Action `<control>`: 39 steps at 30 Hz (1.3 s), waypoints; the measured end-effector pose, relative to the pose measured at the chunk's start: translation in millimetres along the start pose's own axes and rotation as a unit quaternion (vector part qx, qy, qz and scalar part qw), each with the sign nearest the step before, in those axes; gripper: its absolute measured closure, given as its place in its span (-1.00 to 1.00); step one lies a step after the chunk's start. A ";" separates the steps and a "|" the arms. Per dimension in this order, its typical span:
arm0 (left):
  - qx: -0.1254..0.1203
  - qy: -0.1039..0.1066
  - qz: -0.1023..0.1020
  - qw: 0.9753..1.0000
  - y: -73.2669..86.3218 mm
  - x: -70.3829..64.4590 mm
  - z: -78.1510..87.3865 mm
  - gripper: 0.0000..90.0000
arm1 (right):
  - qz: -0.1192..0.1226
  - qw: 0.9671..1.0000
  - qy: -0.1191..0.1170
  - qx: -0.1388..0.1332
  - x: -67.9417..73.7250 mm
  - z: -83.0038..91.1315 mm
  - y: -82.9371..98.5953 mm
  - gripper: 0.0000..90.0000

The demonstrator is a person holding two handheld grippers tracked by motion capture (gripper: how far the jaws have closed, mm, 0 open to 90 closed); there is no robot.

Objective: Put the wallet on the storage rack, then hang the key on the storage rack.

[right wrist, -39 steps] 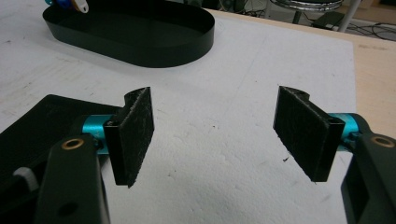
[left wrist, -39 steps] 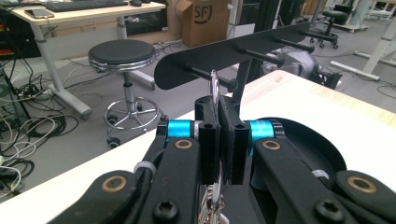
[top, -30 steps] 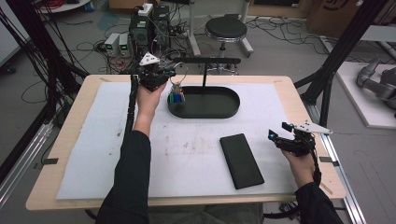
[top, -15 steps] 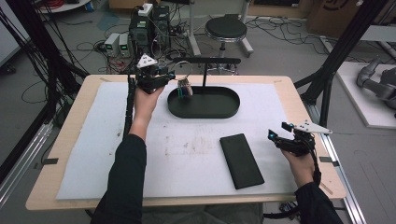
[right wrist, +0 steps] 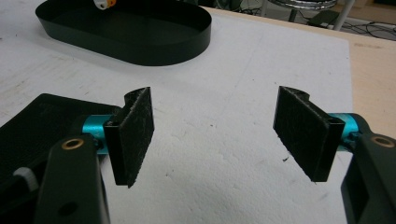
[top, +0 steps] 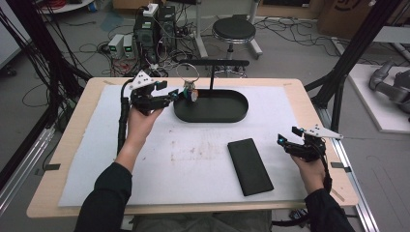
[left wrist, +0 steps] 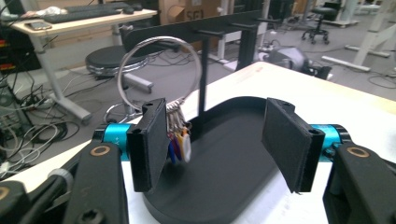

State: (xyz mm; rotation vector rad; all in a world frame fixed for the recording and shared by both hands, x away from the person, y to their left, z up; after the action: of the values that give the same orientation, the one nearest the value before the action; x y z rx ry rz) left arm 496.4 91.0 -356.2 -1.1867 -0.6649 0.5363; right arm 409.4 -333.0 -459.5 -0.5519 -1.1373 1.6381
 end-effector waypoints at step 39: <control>-0.003 -0.027 0.005 1.000 76.5 -44.1 133.9 -0.50 | -0.012 0.999 -0.044 0.022 60.5 48.1 13.1 -0.35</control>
State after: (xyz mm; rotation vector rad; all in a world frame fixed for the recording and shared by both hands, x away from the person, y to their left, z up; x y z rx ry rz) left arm 366.9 170.9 -406.9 -1.1845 -0.7068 0.5780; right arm 342.3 -297.9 -439.1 -0.4401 -1.1634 1.6771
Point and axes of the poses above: each handheld gripper's, and its own axes: z roughly backward along the jaws, y roughly out of its underside, x roughly to its left, the point moved 9 cm from there along -z, roughly forward along the jaws, and after that the axes turned 11 degrees about -z, right-handed, at the moved point
